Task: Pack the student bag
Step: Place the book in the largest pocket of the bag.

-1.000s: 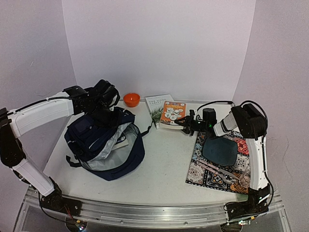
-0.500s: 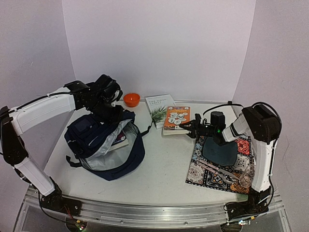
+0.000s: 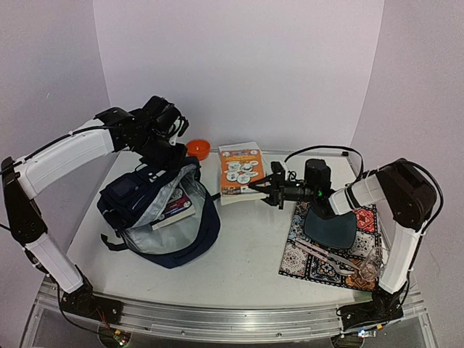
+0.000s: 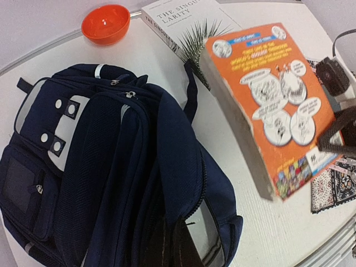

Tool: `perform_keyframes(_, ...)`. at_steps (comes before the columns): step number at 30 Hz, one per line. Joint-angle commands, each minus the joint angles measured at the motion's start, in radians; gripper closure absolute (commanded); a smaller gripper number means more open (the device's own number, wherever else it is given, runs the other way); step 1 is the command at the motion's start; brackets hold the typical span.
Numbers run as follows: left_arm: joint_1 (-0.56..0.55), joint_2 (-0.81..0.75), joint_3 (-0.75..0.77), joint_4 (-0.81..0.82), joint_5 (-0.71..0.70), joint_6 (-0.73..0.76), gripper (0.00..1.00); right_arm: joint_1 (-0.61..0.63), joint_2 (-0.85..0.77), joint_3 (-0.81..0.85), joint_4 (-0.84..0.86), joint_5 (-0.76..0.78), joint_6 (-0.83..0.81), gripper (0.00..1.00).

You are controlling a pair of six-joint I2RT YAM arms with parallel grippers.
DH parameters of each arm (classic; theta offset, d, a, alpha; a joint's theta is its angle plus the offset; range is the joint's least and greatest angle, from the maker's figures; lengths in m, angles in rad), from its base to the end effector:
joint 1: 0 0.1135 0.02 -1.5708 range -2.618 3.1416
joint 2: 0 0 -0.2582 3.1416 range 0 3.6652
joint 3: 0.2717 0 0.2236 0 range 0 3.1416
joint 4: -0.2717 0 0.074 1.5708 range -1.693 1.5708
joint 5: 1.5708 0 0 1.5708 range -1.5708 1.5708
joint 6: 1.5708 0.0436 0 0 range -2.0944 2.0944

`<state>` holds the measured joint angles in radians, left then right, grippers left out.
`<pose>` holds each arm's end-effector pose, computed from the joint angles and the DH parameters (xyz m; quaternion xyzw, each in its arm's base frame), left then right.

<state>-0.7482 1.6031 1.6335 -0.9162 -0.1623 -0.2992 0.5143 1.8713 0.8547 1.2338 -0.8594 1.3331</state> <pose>0.2363 -0.2097 0.3475 0.1825 0.9213 -0.1013 0.3281 0.2979 0.2063 0.2306 -0.0713 0.6516 0.7227 0.2191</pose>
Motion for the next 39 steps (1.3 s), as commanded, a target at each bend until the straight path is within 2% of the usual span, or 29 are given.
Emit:
perform_keyframes(1, 0.007, -0.008, 0.113, 0.079, -0.048, 0.046, 1.0, 0.093, -0.041, 0.054, 0.138, -0.051, 0.014, 1.0)
perform_keyframes(10, 0.007, 0.009, 0.167, 0.079, -0.038, 0.038, 1.0, 0.226, 0.066, 0.154, 0.143, -0.074, 0.046, 1.0)
perform_keyframes(23, 0.008, -0.005, 0.178, 0.079, 0.025, 0.011, 1.0, 0.31, 0.251, 0.314, 0.14, -0.1, 0.066, 1.0)
perform_keyframes(27, 0.007, -0.01, 0.177, 0.08, 0.095, 0.006, 1.0, 0.315, 0.29, 0.371, 0.101, -0.092, 0.057, 1.0)
perform_keyframes(34, 0.006, -0.056, 0.135, 0.079, 0.264, 0.011, 1.0, 0.314, 0.374, 0.563, -0.133, -0.061, -0.015, 1.0)
perform_keyframes(39, 0.004, -0.098, 0.109, 0.08, 0.374, -0.008, 1.0, 0.314, 0.451, 0.684, -0.155, -0.041, 0.034, 1.0)
